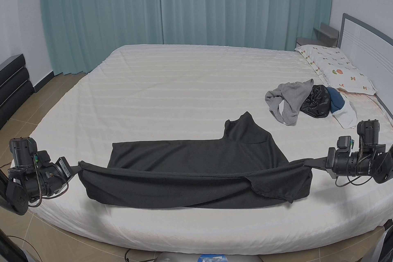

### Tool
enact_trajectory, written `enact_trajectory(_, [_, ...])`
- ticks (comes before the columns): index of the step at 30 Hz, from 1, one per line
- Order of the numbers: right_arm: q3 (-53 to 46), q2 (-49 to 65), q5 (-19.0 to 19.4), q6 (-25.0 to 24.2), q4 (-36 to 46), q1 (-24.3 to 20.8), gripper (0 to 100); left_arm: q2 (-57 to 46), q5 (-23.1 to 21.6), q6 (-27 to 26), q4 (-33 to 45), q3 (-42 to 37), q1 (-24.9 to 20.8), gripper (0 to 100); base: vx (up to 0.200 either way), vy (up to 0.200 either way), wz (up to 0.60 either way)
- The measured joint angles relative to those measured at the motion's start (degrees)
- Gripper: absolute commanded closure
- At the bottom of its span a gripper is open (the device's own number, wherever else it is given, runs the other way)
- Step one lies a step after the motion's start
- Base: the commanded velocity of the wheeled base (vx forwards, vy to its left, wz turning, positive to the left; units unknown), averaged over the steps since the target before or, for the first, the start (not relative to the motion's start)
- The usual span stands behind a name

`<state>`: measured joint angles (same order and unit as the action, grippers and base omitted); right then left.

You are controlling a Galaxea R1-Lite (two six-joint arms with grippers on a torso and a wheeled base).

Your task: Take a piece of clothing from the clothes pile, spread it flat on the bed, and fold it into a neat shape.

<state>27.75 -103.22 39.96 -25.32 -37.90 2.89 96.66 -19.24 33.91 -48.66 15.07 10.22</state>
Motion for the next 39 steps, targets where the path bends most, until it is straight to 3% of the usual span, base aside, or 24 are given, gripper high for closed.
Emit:
enact_trajectory(14, [-4.13,4.1,2.57,0.23,0.76,2.38,100,-4.05,-0.3,-0.55,0.28,-4.62,0.48,100,0.0,0.0,0.0])
enact_trajectory(39, [-4.57,4.88,2.22,0.91,0.22,2.17,100,-10.96,-0.44,-0.63,0.61,-4.6,1.24,100,0.0,0.0,0.0])
